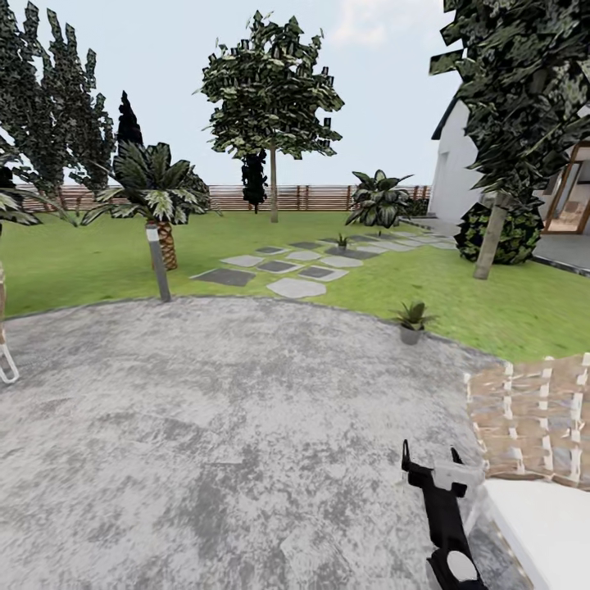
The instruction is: Pick up the pesticide atomizer in the garden and spray insectifuge to fully cover both potted plants in the garden.
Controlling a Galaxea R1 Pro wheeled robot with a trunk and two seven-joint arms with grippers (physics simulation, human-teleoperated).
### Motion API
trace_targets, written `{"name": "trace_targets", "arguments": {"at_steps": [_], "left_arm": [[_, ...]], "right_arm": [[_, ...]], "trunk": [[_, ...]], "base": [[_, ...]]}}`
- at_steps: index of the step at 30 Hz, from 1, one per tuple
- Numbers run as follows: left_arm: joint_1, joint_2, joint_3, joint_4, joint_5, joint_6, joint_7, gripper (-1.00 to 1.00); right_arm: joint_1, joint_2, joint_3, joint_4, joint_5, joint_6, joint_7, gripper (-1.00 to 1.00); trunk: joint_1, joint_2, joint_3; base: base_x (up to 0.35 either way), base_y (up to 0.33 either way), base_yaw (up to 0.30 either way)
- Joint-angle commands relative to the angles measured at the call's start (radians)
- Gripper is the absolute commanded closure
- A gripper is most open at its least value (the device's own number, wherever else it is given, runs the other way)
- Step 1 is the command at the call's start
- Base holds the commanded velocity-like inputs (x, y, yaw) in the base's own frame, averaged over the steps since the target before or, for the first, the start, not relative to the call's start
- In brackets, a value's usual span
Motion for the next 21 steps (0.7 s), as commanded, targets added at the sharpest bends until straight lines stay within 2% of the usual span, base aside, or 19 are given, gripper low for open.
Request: {"name": "trace_targets", "arguments": {"at_steps": [1,8,21], "left_arm": [[-0.001,0.0,0.0,0.001,-0.006,-0.003,0.0,-1.0],[-0.001,0.001,0.001,0.001,-0.002,-0.003,0.0,-1.0],[-0.001,0.002,0.001,0.0,-0.001,-0.003,0.0,-1.0]], "right_arm": [[-0.008,0.0,0.003,-0.026,0.008,0.095,-0.005,-1.0],[-0.009,0.001,0.003,0.15,0.006,0.123,-0.006,-1.0],[-0.009,0.001,0.003,0.237,0.008,0.125,-0.005,-1.0]], "trunk": [[0.0,0.0,-0.001],[0.0,0.0,-0.001],[0.0,0.0,-0.018]], "base": [[0.339,0.02,0.0],[0.339,0.004,0.0],[0.339,0.0,0.0]]}}
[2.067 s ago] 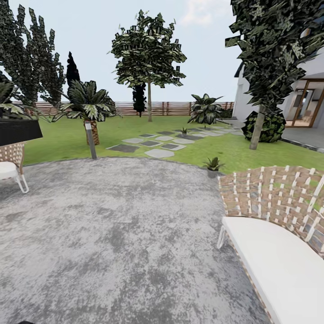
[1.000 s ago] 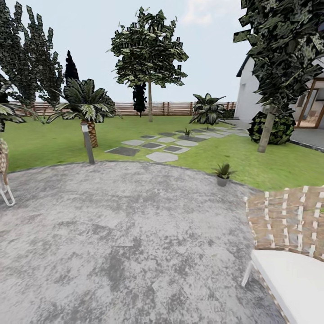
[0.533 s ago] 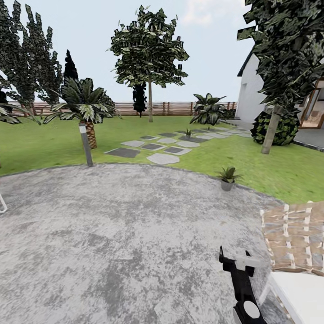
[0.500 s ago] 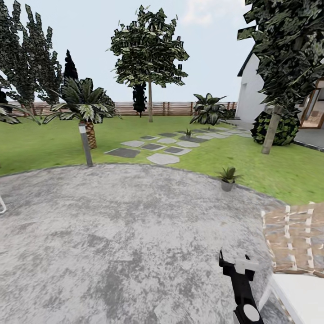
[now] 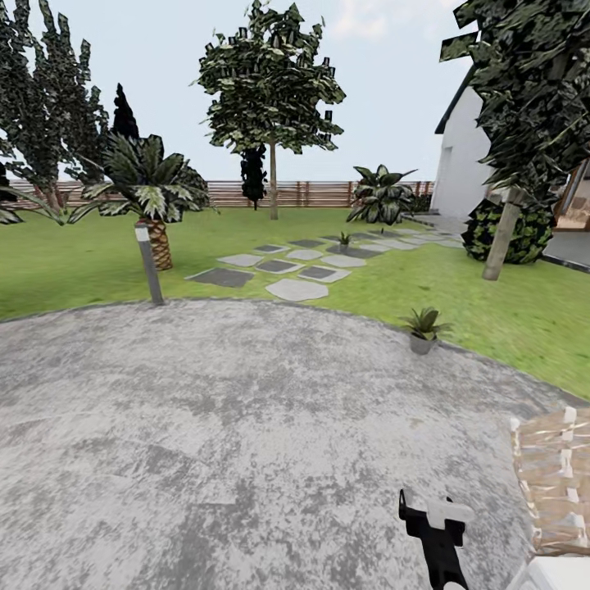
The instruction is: Pick up the pesticide atomizer in the garden and spray insectifuge to fully cover both potted plants in the garden.
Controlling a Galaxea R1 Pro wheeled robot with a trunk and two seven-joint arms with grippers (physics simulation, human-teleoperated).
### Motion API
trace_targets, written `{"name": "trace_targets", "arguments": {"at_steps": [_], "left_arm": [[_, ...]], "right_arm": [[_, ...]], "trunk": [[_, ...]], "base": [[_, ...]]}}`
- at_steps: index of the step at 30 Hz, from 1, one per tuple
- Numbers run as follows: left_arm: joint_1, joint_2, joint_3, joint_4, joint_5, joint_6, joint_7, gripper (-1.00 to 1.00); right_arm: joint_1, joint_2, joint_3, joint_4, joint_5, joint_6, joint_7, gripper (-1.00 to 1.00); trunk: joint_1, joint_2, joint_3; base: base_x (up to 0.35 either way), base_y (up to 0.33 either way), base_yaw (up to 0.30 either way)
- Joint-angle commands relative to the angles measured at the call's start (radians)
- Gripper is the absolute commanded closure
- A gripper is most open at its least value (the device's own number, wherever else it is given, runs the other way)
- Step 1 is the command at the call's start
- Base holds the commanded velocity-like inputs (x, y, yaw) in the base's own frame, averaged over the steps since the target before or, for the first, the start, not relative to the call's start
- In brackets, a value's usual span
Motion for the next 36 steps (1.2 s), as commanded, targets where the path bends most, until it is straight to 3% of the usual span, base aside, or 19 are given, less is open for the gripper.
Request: {"name": "trace_targets", "arguments": {"at_steps": [1,30,34,36], "left_arm": [[-0.001,0.0,0.0,0.001,-0.004,-0.003,0.0,-1.0],[-0.001,0.0,0.0,0.001,-0.006,-0.003,0.0,-1.0],[-0.001,-0.001,-0.001,0.001,-0.006,-0.003,0.0,-1.0],[-0.001,-0.001,-0.002,0.001,-0.007,-0.003,0.0,-1.0]], "right_arm": [[-0.001,0.0,0.0,0.004,0.008,-0.001,-0.005,-1.0],[-0.001,-0.001,0.004,0.002,0.01,-0.002,-0.002,-1.0],[-0.006,-0.002,0.002,-0.116,0.01,0.017,-0.002,-1.0],[-0.022,-0.003,0.001,-0.255,0.009,0.111,-0.003,-1.0]], "trunk": [[0.0,0.0,-0.006],[0.0,0.0,-0.047],[0.0,0.0,-0.047],[0.0,0.0,-0.047]], "base": [[0.339,0.0,0.0],[0.339,0.0,0.0],[0.339,0.0,0.0],[0.339,0.0,0.0]]}}
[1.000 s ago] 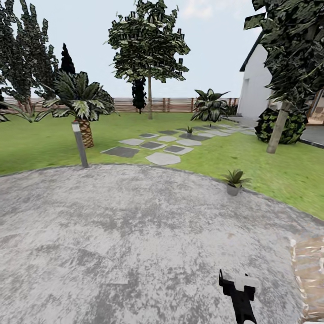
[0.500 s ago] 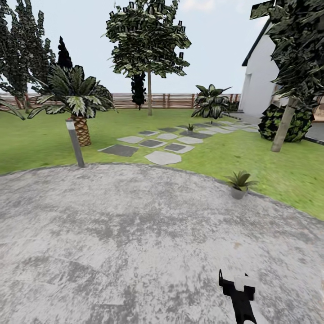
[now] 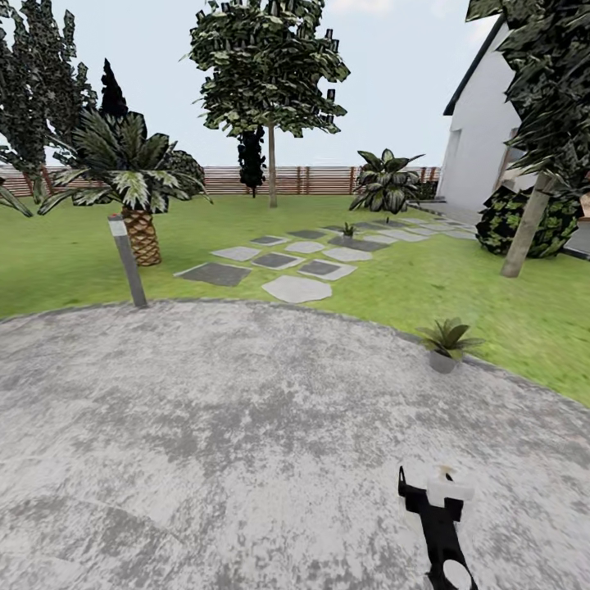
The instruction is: Pick up the pesticide atomizer in the garden and spray insectifuge to fully cover both potted plants in the garden.
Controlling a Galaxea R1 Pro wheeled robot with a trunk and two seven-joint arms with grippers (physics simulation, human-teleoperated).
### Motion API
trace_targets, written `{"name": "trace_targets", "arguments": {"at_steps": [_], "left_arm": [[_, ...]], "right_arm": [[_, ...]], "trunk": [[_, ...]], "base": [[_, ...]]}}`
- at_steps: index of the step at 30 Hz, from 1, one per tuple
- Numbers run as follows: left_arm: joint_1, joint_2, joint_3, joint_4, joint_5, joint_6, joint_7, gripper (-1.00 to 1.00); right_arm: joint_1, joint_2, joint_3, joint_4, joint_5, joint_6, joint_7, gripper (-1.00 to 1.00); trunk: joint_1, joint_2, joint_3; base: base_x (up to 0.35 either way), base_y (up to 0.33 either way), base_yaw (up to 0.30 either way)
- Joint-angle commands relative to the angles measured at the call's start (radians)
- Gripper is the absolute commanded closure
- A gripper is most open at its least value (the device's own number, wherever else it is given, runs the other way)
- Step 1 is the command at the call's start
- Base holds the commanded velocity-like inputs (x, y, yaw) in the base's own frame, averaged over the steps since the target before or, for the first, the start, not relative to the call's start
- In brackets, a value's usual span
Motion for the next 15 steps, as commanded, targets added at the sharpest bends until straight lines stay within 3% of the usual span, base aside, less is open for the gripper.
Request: {"name": "trace_targets", "arguments": {"at_steps": [1,3,5,7,10,11,15], "left_arm": [[0.0,0.0,-0.001,0.001,-0.005,-0.003,0.0,-1.0],[0.0,0.0,-0.001,0.001,-0.005,-0.003,0.0,-1.0],[0.0,0.001,-0.001,0.001,-0.004,-0.003,0.0,-1.0],[-0.001,0.001,0.0,0.001,-0.005,-0.003,0.0,-1.0],[-0.001,0.001,-0.001,0.001,-0.006,-0.003,0.0,-1.0],[-0.001,0.001,-0.001,0.001,-0.006,-0.003,0.0,-1.0],[-0.001,0.001,-0.001,0.001,-0.006,-0.003,0.0,-1.0]], "right_arm": [[-0.021,0.0,-0.002,-0.199,0.005,0.162,-0.007,-1.0],[-0.027,0.0,-0.001,-0.274,0.002,0.304,-0.006,-1.0],[-0.029,0.003,0.001,-0.292,0.003,0.392,-0.007,-1.0],[-0.03,0.007,0.002,-0.183,0.003,0.415,-0.008,-1.0],[-0.03,0.009,0.003,0.058,0.003,0.339,-0.009,-1.0],[-0.03,0.01,0.003,0.162,0.004,0.275,-0.008,-1.0],[-0.03,0.01,0.003,0.385,0.006,0.105,-0.009,-1.0]], "trunk": [[0.0,0.0,-0.001],[0.0,0.0,-0.001],[0.0,0.0,-0.001],[0.0,0.0,-0.001],[0.0,0.0,-0.001],[0.0,0.0,-0.001],[0.0,0.0,-0.001]], "base": [[0.339,0.0,0.0],[0.339,0.0,0.0],[0.339,0.0,0.0],[0.339,0.0,0.0],[0.339,0.0,0.0],[0.339,0.0,0.0],[0.339,0.0,0.0]]}}
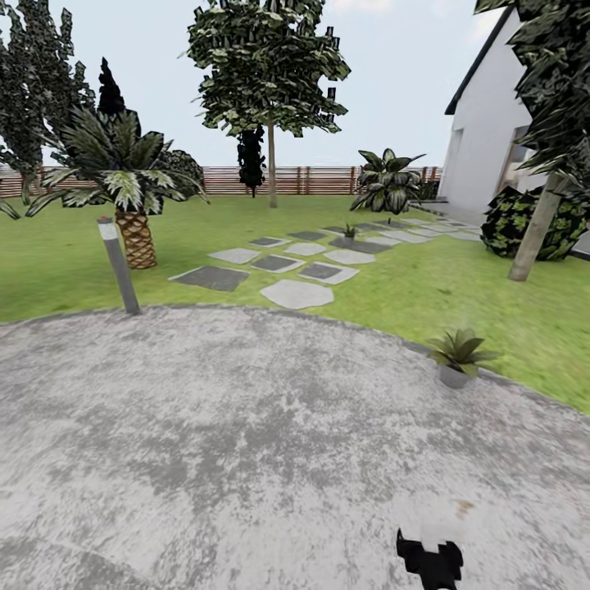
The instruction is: Pick up the pesticide atomizer in the garden and spray insectifuge to fully cover both potted plants in the garden.
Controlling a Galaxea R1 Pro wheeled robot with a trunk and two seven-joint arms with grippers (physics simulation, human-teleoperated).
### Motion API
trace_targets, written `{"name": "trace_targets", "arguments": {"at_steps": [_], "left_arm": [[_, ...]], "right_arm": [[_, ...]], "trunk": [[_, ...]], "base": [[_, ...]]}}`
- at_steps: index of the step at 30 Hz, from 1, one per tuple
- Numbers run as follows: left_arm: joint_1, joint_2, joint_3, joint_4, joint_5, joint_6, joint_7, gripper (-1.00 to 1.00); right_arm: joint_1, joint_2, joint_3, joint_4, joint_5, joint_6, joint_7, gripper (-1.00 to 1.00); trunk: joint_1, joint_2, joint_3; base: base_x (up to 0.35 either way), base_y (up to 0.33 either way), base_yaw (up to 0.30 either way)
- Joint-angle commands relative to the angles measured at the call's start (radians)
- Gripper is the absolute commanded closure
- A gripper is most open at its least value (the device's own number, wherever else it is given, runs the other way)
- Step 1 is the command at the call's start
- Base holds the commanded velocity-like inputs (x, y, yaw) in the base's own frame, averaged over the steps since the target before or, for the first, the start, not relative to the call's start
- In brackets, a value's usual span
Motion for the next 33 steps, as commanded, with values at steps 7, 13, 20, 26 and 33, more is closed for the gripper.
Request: {"name": "trace_targets", "arguments": {"at_steps": [7,13,20,26,33], "left_arm": [[-0.001,0.0,-0.001,0.001,-0.007,-0.003,0.0,-1.0],[-0.001,0.0,-0.001,0.001,-0.008,-0.003,0.0,-1.0],[-0.001,0.0,-0.001,0.001,-0.009,-0.003,0.0,-1.0],[-0.001,0.0,-0.001,0.001,-0.009,-0.003,0.0,-1.0],[-0.001,-0.001,-0.003,0.001,-0.01,-0.003,0.0,-1.0]], "right_arm": [[-0.001,0.002,-0.004,0.376,0.008,-0.224,-0.002,-1.0],[0.0,0.001,-0.005,0.455,0.008,-0.228,-0.002,-1.0],[0.001,0.001,-0.005,0.511,0.008,-0.227,-0.002,-1.0],[0.001,0.001,-0.005,0.517,0.008,-0.227,-0.002,-1.0],[0.001,0.001,-0.005,0.517,0.008,-0.227,-0.002,-1.0]], "trunk": [[0.0,0.0,-0.001],[0.0,0.0,-0.001],[0.0,0.0,-0.001],[0.0,0.0,-0.001],[0.0,0.0,-0.001]], "base": [[0.339,0.0,0.0],[0.339,0.0,0.0],[0.339,0.0,0.0],[0.339,0.0,0.0],[0.339,0.0,0.0]]}}
